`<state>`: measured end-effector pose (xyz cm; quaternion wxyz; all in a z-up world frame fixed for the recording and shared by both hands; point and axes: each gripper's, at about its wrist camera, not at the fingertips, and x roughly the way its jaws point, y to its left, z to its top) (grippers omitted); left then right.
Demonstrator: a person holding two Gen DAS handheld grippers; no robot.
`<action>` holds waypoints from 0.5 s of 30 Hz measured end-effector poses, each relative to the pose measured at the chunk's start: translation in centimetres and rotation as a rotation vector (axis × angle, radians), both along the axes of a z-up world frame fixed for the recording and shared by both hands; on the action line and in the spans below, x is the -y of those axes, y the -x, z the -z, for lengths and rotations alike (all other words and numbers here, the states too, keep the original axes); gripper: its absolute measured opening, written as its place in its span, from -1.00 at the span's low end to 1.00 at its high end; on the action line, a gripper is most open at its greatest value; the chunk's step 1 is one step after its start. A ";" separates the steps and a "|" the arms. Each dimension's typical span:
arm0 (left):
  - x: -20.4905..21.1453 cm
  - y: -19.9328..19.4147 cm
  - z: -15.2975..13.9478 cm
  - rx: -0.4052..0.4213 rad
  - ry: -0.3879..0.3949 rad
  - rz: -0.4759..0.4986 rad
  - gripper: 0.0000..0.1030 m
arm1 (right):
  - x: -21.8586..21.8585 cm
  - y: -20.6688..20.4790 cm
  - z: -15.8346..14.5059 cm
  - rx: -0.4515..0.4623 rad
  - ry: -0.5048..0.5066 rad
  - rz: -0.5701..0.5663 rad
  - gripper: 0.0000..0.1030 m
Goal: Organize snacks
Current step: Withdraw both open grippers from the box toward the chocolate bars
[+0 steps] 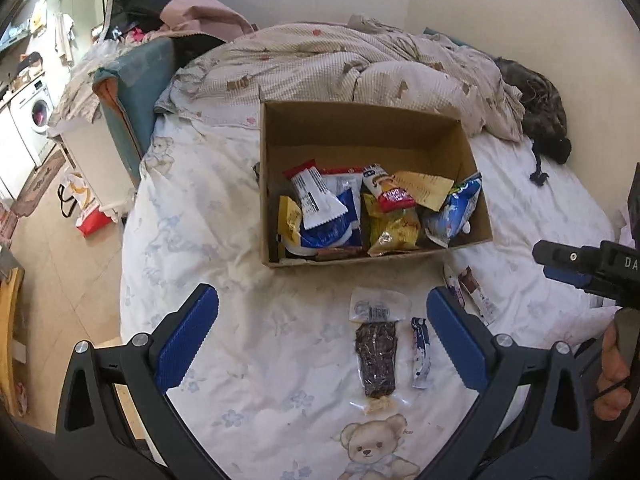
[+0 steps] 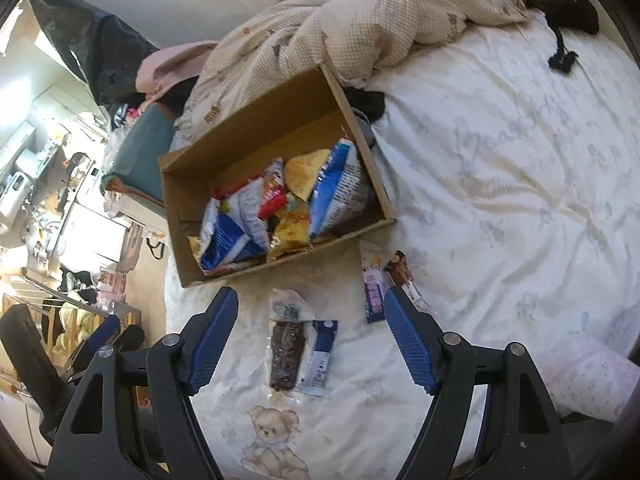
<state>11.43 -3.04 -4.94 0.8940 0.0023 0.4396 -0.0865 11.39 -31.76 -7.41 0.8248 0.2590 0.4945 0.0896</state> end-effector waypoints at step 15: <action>1.3 -2.0 5.9 -0.240 -0.059 0.003 1.00 | 1.4 -0.8 2.5 -0.113 -0.007 0.062 0.53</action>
